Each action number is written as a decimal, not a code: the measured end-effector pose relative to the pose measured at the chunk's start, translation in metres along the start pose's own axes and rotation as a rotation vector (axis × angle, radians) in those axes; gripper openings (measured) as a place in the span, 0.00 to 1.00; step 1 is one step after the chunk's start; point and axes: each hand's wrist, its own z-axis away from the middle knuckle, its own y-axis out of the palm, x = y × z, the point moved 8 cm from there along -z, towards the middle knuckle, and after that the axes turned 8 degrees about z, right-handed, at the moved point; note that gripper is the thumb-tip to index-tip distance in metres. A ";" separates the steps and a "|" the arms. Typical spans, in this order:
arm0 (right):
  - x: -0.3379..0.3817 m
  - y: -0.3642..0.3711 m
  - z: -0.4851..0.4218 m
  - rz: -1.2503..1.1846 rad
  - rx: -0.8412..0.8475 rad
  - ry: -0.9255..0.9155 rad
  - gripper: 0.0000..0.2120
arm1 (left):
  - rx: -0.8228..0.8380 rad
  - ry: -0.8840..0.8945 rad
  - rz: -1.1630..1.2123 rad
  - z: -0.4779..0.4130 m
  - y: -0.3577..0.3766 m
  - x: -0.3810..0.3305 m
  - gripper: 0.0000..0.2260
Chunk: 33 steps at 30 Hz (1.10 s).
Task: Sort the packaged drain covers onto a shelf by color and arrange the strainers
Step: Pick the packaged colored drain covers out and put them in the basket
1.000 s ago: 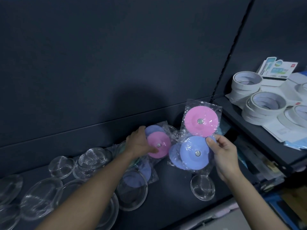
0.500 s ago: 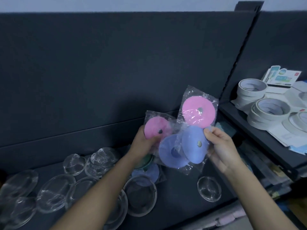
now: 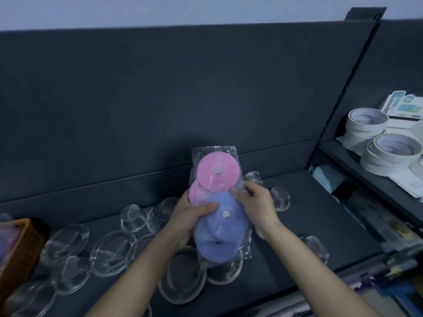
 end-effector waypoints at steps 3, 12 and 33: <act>0.000 0.008 0.000 0.038 0.029 -0.004 0.11 | -0.033 0.024 -0.002 0.008 -0.021 -0.005 0.22; -0.057 -0.008 0.000 0.698 0.036 0.082 0.21 | -0.172 0.078 0.046 0.031 -0.104 -0.028 0.29; -0.076 -0.009 -0.011 0.221 -0.052 0.375 0.08 | -0.296 0.104 0.095 0.040 -0.146 -0.024 0.28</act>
